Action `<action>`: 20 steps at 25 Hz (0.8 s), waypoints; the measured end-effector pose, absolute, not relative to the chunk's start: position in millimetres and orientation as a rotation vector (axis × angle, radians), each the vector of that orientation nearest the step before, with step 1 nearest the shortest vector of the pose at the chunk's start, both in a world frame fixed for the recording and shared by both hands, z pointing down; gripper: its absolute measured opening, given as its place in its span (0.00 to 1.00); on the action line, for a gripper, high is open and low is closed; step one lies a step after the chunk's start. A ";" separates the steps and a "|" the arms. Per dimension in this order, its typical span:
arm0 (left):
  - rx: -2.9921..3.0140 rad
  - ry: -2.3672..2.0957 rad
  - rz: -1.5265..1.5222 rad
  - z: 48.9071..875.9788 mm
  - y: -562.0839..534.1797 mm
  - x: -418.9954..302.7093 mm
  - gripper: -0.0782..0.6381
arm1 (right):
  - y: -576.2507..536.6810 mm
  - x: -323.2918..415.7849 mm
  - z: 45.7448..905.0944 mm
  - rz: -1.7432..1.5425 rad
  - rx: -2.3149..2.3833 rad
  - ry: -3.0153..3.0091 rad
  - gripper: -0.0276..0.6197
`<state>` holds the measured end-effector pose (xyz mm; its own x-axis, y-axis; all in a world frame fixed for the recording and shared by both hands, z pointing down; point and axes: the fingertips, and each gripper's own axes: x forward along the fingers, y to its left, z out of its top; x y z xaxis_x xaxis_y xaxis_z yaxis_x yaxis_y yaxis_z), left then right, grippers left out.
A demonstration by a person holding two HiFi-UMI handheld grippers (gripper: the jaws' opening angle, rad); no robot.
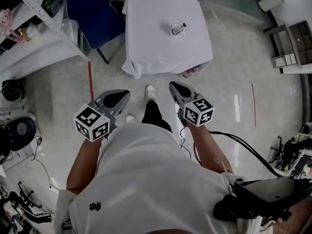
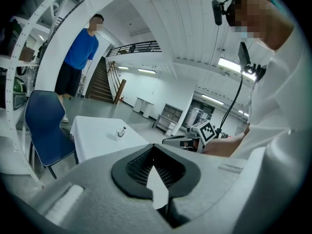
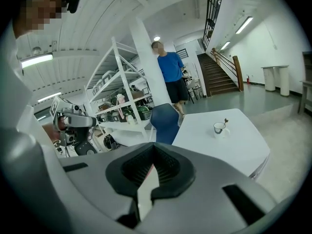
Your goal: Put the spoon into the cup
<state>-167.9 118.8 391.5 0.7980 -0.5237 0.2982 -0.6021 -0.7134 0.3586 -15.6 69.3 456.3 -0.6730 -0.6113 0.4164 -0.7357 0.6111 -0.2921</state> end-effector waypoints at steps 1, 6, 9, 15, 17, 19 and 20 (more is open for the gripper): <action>2.542 -0.843 0.241 392.3 120.6 -168.8 0.12 | 71.6 -18.0 456.6 0.639 1.091 -2.563 0.06; 2.534 -0.851 0.240 393.6 126.2 -174.1 0.12 | 77.6 -31.1 452.8 0.594 1.055 -2.572 0.06; 2.536 -0.856 0.240 391.2 127.1 -173.8 0.12 | 78.7 -34.4 448.0 0.582 1.043 -2.583 0.05; 2.535 -0.841 0.236 394.2 130.2 -167.2 0.12 | 85.4 -37.7 447.0 0.565 1.007 -2.575 0.06; 2.532 -0.845 0.248 393.2 130.6 -171.7 0.12 | 85.3 -45.6 445.2 0.564 0.995 -2.587 0.06; 2.531 -0.854 0.256 392.7 129.9 -173.6 0.12 | 84.7 -50.4 444.6 0.547 0.979 -2.594 0.06; 2.529 -0.855 0.258 393.5 129.8 -173.0 0.12 | 85.3 -50.7 445.3 0.538 0.973 -2.592 0.05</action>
<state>-173.0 129.8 393.5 0.7896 -0.5276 0.3133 -0.6128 -0.7036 0.3597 -50.7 85.3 445.3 -0.7166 -0.5579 0.4186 -0.6784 0.6970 -0.2324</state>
